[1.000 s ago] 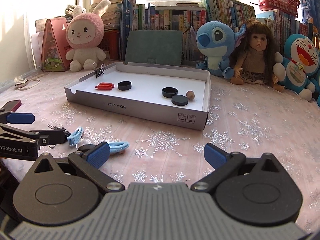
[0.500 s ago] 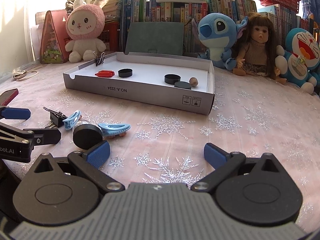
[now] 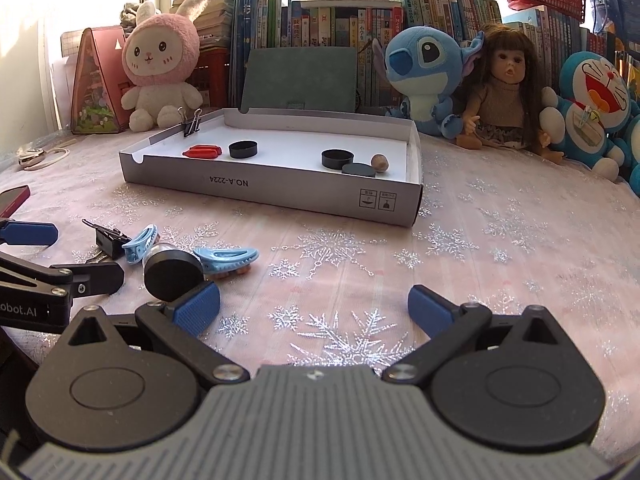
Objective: Organize rigid objects
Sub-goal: 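Grasp the black binder clip with the left gripper while the right gripper grasps a black disc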
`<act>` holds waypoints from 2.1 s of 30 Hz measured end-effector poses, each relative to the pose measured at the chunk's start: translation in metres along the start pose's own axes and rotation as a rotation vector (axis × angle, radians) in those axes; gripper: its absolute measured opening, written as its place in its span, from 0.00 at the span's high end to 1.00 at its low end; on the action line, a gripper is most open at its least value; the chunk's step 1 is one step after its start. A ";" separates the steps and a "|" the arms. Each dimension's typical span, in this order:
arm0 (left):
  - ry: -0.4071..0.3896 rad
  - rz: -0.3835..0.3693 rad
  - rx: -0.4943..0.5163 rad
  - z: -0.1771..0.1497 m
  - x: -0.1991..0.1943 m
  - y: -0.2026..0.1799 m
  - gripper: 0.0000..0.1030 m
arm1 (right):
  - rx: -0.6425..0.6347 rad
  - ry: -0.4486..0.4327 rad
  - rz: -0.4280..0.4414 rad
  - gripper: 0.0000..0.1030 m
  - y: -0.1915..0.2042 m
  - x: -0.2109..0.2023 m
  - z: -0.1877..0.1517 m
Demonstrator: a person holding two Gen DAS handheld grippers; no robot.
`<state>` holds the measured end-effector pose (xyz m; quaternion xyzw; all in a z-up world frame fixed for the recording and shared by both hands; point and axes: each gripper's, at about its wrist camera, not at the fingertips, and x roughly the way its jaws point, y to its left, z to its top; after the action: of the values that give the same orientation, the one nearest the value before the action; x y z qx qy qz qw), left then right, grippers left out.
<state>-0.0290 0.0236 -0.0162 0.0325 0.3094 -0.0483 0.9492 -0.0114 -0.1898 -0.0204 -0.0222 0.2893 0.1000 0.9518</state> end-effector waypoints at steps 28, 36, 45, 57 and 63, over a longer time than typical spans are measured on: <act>-0.017 -0.018 0.008 0.013 0.005 -0.006 0.46 | -0.057 0.034 0.152 0.00 0.000 -0.008 0.006; -0.025 -0.038 0.012 0.016 0.006 -0.008 0.72 | -0.082 -0.032 0.224 0.07 0.008 -0.026 0.003; -0.046 -0.018 0.024 0.018 -0.003 -0.003 0.71 | -0.082 -0.064 0.248 0.32 0.025 -0.021 0.007; -0.045 -0.012 0.008 0.016 -0.010 0.006 0.71 | -0.131 -0.057 0.230 0.58 0.041 -0.016 0.007; -0.046 -0.011 0.008 0.016 -0.011 0.006 0.71 | -0.143 -0.079 0.227 0.63 0.042 -0.021 0.005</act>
<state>-0.0282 0.0289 0.0030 0.0332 0.2874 -0.0556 0.9556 -0.0344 -0.1521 -0.0034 -0.0532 0.2445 0.2284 0.9409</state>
